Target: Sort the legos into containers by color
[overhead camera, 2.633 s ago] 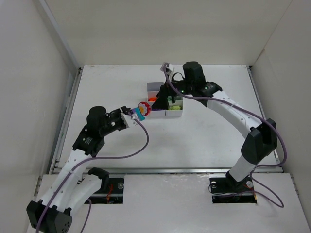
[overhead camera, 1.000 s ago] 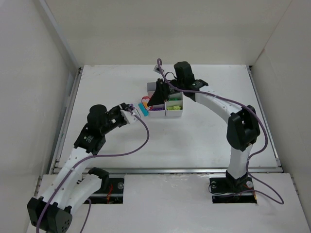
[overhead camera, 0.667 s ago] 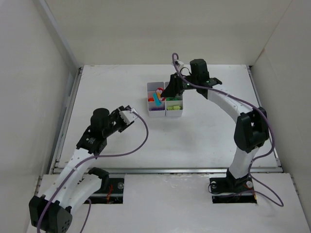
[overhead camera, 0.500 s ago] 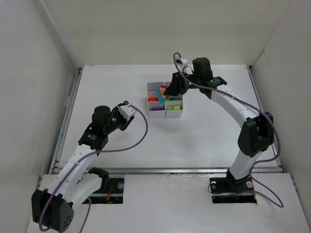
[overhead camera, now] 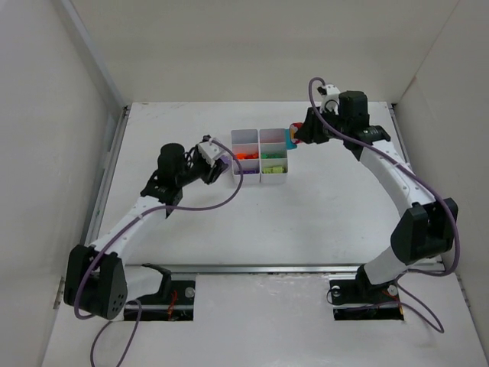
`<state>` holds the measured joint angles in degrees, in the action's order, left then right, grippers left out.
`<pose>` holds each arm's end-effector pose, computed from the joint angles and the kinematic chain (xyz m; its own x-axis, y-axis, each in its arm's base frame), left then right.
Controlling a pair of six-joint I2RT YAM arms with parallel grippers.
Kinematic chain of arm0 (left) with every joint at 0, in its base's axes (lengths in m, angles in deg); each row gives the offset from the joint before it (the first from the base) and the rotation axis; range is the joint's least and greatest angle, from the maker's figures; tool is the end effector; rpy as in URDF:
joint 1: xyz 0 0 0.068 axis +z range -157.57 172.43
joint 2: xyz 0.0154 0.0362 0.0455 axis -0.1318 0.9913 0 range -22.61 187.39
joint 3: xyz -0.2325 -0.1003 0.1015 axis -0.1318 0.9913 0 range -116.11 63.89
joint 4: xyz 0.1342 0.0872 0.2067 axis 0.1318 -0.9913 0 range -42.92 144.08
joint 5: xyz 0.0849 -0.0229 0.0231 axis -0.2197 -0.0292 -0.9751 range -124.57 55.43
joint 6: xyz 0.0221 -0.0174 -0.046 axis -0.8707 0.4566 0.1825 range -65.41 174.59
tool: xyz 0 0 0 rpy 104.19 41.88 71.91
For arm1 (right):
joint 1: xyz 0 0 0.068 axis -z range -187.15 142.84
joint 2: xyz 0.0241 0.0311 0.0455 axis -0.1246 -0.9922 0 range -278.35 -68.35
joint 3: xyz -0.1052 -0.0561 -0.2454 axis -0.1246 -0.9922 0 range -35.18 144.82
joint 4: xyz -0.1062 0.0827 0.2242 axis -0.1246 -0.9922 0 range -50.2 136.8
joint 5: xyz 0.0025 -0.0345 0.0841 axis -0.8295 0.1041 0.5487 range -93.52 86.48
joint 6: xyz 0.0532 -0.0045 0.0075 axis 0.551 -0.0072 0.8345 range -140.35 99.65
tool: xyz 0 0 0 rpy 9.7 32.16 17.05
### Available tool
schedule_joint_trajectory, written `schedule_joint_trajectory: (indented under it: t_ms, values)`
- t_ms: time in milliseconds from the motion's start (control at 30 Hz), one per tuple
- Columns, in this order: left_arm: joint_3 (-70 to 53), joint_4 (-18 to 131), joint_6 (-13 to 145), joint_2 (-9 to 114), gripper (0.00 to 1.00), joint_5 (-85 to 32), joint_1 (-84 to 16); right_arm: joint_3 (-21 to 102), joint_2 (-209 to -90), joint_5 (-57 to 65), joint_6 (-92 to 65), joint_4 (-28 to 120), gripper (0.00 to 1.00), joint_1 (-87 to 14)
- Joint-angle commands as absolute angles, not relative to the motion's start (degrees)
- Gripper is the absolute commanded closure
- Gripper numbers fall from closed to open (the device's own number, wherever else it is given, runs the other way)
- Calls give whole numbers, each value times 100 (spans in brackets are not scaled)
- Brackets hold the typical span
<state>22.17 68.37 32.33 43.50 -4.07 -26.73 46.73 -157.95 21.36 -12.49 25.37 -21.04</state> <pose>0.2435 -0.1038 0.2900 0.1324 0.2995 -0.9449 0.7613 0.5798 0.2904 0.3478 0.1014 0.3524 -0.5466 -0.0072 -0.8373 -0.5045 0.8010 0.3224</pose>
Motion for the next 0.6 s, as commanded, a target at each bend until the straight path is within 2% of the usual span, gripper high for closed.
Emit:
schedule_joint_trajectory:
  t_ms: [0,133,567]
  values:
    - [1644,7903,3218,4672,100,-170,-2665,4603,-15633,1731,-1323,2492,100,-2069]
    - [1090,8167,3086,5384,100,-118,-2779,4480,-15580,1678,-1323,2544,100,-2069]
    - [219,8344,3042,6300,100,-3,-2990,4182,-15281,1063,-1270,2439,100,-1673]
